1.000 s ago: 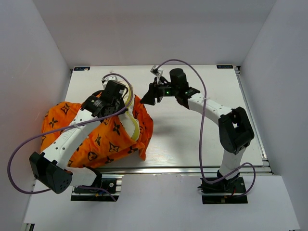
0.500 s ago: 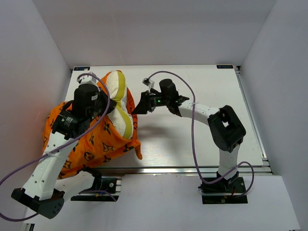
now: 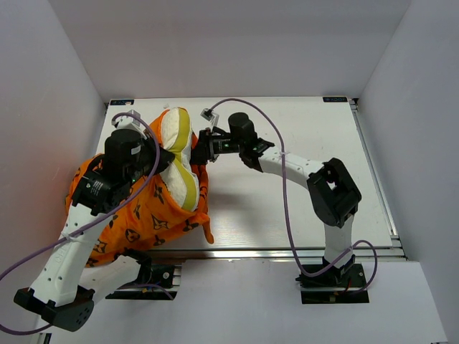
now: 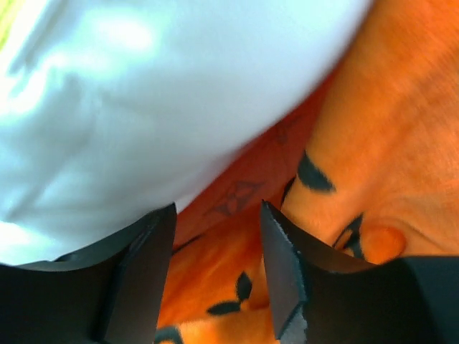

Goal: Put the pillow into the pillowcase

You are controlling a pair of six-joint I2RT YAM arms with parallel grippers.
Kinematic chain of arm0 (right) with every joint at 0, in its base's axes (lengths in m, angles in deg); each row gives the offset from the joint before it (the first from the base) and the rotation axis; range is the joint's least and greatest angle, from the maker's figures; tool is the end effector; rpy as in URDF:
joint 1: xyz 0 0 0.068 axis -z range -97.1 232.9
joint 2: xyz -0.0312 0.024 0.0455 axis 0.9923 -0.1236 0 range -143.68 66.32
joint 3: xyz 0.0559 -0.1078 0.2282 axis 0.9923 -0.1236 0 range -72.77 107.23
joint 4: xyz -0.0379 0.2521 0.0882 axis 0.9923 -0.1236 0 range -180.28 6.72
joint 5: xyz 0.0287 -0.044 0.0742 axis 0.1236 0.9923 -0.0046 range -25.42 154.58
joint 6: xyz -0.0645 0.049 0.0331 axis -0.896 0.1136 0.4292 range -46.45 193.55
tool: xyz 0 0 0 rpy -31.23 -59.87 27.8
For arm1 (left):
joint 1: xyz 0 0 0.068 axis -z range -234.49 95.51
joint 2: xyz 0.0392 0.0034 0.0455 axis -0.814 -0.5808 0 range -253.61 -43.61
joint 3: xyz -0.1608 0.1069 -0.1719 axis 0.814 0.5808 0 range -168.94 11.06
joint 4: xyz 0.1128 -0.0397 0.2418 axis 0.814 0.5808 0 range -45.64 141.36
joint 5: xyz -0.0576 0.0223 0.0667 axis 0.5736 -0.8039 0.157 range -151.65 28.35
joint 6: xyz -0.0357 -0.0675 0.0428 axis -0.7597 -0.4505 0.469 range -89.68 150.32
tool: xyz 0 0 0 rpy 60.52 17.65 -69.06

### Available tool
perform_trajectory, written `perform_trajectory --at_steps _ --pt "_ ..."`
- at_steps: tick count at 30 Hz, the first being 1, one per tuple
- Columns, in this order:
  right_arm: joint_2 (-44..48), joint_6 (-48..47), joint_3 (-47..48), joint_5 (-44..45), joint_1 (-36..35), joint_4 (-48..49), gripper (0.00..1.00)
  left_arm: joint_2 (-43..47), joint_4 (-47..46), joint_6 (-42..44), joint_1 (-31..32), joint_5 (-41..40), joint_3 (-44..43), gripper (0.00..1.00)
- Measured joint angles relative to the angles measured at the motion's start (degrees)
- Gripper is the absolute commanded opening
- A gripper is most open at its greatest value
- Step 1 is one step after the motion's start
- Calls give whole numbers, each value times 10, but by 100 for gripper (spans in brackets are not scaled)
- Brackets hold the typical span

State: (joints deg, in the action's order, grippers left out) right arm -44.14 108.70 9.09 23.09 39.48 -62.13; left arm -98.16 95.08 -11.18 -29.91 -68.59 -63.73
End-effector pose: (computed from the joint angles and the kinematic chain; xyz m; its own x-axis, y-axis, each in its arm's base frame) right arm 0.3204 0.3739 0.2610 -0.6481 -0.0196 -0.7613 -0.7569 0.1268 0.6411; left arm 0.2067 -0.0843 0.3840 -0.5563 -0.4688 -0.6861 -0.0672 0.8484 -0.5251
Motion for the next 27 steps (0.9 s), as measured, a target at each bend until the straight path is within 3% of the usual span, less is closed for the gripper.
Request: perform_trajectory --at_steps 10,20,27 --pt "-40 -51 31 50 -6 -54 51 0 0 -6 0 1 0 0" --pt "7 -134 17 123 -5 -77 51 12 -1 -10 0 2 10 0" --pt "-15 -153 34 146 -5 -102 51 14 -2 -11 0 4 10 0"
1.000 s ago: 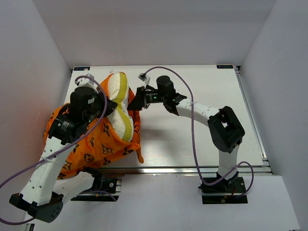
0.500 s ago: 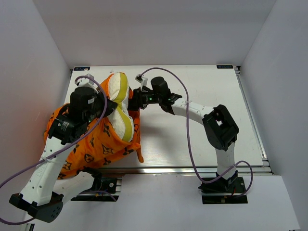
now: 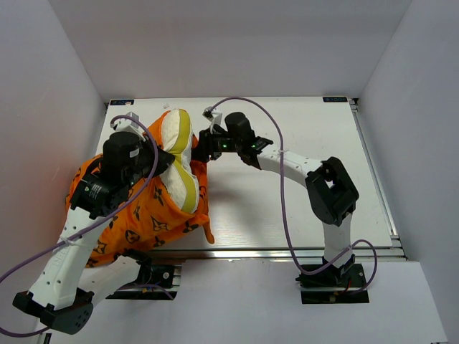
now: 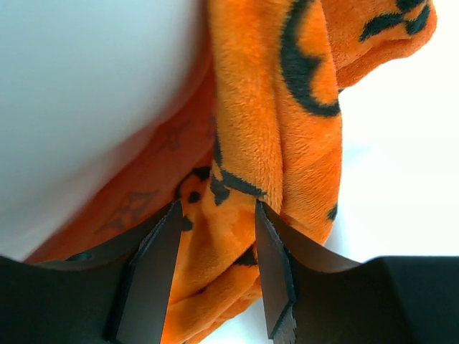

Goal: Put the pillow into the pillowcase

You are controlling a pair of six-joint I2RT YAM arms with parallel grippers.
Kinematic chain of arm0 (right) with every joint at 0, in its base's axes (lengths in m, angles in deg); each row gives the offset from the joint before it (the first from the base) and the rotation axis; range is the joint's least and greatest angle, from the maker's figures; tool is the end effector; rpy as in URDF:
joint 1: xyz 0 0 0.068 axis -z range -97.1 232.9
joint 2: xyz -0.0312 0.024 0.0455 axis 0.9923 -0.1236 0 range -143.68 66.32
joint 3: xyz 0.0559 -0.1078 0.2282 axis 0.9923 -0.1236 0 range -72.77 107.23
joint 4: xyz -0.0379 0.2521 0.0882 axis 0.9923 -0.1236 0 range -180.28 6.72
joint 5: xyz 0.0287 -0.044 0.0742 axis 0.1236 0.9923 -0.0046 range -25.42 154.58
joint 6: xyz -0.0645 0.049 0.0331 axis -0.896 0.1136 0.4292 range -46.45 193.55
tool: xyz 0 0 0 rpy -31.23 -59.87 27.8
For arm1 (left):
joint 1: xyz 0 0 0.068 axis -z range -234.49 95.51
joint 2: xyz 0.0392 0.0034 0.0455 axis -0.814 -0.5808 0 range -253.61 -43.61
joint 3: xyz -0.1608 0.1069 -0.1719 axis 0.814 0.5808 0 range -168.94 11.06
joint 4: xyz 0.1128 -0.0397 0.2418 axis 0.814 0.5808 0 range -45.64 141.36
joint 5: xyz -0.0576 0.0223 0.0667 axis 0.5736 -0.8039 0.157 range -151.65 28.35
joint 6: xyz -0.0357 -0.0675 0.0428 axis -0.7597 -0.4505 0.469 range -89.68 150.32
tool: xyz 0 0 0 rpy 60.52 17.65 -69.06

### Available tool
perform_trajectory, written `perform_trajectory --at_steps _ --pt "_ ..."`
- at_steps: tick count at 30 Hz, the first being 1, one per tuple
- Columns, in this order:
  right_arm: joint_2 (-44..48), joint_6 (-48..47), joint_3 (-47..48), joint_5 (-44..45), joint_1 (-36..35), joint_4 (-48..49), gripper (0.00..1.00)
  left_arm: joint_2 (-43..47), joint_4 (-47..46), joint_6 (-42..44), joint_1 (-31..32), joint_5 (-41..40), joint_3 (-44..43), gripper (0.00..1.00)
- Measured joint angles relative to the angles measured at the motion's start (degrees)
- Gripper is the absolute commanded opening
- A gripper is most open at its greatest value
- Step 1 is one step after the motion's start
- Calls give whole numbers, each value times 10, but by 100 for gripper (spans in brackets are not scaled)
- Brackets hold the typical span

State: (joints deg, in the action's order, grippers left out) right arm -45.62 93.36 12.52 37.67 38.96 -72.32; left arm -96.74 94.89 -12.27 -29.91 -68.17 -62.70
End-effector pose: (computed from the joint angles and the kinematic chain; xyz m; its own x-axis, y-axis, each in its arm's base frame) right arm 0.3391 0.3755 0.2457 -0.4992 -0.0614 -0.8643 -0.8114 0.3831 0.4415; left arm 0.2018 -0.0826 0.3831 -0.5528 -0.4865 -0.6766 -0.0683 0.8357 -0.5450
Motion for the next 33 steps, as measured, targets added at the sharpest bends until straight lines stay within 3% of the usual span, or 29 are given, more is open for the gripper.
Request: perform_trajectory --at_steps 6,13,15,16,20,25,33 --pt "-22 -10 16 5 0 -11 46 2 -2 -4 0 0 2 0" --pt "-45 -12 37 12 -3 -19 47 2 -6 -6 0 2 2 0" --pt "-52 -10 46 12 -5 -21 38 2 -8 -6 0 3 2 0" --pt "-53 -10 49 12 -5 -21 22 2 -9 -7 0 3 2 0" --pt "-53 -7 50 13 -5 -18 0 4 -9 -9 0 3 2 0" --pt "-19 -5 11 2 6 -12 0 17 -10 -10 0 -2 15 0" --pt "80 9 -44 -69 90 -12 0 20 -49 -9 2 4 77 0"
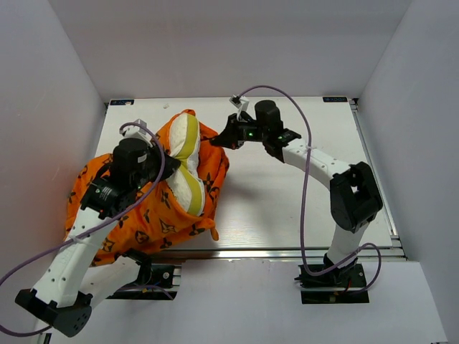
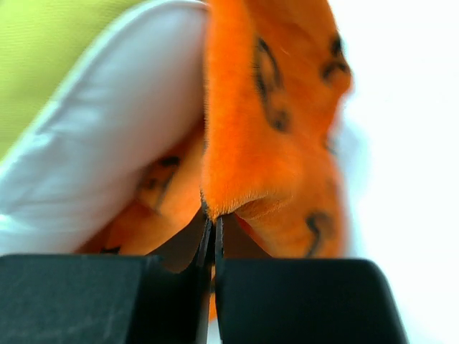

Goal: Put the pillow into the pillowcase

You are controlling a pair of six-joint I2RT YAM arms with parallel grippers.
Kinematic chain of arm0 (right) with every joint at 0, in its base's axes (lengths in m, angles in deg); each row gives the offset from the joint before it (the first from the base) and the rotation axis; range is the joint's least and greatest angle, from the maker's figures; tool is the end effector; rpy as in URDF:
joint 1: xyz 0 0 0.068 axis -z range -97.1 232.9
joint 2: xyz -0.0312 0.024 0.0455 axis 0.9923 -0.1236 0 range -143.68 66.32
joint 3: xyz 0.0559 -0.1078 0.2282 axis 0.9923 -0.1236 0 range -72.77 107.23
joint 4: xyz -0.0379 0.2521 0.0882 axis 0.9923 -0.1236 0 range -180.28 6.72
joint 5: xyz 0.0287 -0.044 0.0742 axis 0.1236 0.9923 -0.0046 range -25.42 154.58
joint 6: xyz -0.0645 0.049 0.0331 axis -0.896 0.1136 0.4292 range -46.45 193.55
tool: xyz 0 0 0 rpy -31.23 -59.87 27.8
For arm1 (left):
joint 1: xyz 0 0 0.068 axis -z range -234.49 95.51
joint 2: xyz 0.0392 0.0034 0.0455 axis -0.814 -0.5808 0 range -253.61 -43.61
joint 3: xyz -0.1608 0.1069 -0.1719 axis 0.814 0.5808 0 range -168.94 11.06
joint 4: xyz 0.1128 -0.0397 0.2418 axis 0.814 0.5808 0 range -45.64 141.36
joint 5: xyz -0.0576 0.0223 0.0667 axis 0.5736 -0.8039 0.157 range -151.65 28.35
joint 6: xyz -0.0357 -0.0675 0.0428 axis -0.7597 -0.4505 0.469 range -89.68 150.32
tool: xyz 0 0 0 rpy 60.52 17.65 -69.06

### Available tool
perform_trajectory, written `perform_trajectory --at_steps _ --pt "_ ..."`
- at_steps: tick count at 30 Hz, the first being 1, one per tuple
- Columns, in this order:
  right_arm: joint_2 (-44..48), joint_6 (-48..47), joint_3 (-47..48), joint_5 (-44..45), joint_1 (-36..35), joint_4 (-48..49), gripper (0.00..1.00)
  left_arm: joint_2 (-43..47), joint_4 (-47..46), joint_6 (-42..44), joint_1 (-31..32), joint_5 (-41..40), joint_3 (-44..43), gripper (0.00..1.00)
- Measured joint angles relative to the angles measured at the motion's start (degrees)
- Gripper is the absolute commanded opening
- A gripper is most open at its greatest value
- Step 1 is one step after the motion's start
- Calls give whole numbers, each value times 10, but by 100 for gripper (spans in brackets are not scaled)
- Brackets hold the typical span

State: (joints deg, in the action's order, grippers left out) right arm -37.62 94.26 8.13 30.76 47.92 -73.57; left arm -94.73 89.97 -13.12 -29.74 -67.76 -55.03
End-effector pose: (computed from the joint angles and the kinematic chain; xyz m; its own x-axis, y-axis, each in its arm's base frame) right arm 0.3618 0.3059 0.2793 -0.5020 0.0073 -0.8648 -0.7938 0.3929 0.4642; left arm 0.2062 -0.0860 0.3540 -0.5651 -0.4923 -0.6621 -0.0763 0.8302 -0.5522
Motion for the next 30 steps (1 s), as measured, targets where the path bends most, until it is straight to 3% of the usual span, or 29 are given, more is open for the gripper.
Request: perform_trajectory --at_steps 9,20,25,30 --pt "14 48 -40 -63 54 2 0 -71 -87 31 -6 40 41 0" --pt "52 113 -90 -153 216 8 0 -108 -199 81 -131 134 124 0" --pt "71 99 -127 -181 245 9 0 -159 -237 107 -163 170 126 0" --pt "66 24 -154 -171 261 -45 0 -220 -285 116 -167 216 128 0"
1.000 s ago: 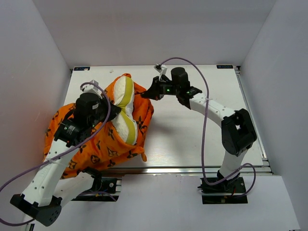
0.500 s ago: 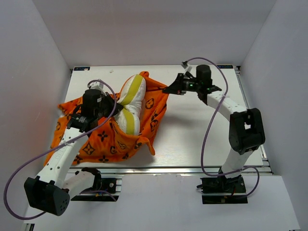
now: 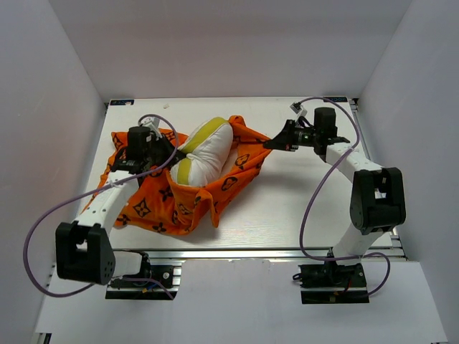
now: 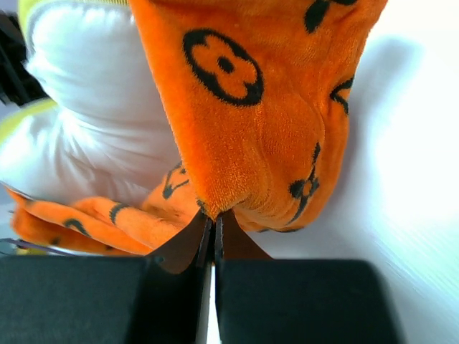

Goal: Put the pillow into the pillowcase

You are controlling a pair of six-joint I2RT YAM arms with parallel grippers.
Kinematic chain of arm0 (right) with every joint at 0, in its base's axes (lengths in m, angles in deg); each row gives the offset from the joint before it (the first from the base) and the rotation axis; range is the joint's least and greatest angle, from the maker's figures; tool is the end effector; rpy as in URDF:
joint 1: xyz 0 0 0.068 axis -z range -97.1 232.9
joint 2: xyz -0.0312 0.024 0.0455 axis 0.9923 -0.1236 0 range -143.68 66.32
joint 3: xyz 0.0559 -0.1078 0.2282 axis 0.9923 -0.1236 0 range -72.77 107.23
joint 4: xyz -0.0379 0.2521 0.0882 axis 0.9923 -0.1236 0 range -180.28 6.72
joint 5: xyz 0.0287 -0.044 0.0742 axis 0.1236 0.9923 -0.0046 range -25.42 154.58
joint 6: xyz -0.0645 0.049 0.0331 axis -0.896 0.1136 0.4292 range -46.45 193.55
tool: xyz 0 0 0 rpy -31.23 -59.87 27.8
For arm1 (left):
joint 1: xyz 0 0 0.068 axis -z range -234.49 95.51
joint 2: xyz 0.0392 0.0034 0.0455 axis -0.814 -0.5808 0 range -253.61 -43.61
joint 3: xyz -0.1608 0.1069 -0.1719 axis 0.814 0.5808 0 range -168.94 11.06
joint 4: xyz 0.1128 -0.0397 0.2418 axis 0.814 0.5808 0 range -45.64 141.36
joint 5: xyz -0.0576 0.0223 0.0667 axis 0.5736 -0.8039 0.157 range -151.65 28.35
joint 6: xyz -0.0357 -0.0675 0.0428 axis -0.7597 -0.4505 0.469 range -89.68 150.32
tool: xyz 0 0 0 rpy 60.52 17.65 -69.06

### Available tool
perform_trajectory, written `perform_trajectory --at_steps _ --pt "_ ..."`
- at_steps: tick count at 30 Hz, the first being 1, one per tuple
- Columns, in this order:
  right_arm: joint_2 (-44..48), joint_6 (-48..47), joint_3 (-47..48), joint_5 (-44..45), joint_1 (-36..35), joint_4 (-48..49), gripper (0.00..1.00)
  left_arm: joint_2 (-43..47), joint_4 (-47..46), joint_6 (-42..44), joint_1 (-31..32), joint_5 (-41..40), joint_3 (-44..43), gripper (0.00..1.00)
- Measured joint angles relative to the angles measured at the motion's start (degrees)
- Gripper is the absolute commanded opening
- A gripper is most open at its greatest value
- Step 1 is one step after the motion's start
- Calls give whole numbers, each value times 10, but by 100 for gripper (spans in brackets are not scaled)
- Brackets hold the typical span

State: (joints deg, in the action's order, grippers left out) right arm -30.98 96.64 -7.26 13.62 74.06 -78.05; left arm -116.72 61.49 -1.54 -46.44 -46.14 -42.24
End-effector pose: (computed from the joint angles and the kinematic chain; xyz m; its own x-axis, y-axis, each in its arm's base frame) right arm 0.3948 0.1224 0.2230 -0.7136 0.1390 -0.6866 -0.5474 0.5011 0.6703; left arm 0.3195 -0.0662 0.2330 -0.6883 -0.4163 -0.5941 -0.0196 0.8294 -0.5584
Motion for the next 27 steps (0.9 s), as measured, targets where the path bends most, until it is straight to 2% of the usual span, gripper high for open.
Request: perform_trajectory --at_steps 6,13,16,17,20,22,25,27 --pt "-19 -97 -1 47 -15 -67 0 -77 -84 -20 9 65 10 0" --pt "-42 -185 8 119 -66 -125 0 -117 -163 -51 101 101 14 0" --pt "-47 -213 16 135 -73 -146 14 -130 -201 -71 150 111 30 0" --pt "-47 -223 16 138 -72 -151 26 -133 -213 -79 163 112 39 0" --pt "-30 -255 12 153 -69 -163 44 -133 -270 -115 187 115 79 0" --pt "5 -276 6 162 -69 -171 51 -132 -306 -138 188 116 101 0" --pt "76 -309 4 167 -68 -172 70 -131 -347 -169 187 115 119 0" --pt "123 -335 2 158 -67 -163 77 -131 -362 -185 187 115 121 0"
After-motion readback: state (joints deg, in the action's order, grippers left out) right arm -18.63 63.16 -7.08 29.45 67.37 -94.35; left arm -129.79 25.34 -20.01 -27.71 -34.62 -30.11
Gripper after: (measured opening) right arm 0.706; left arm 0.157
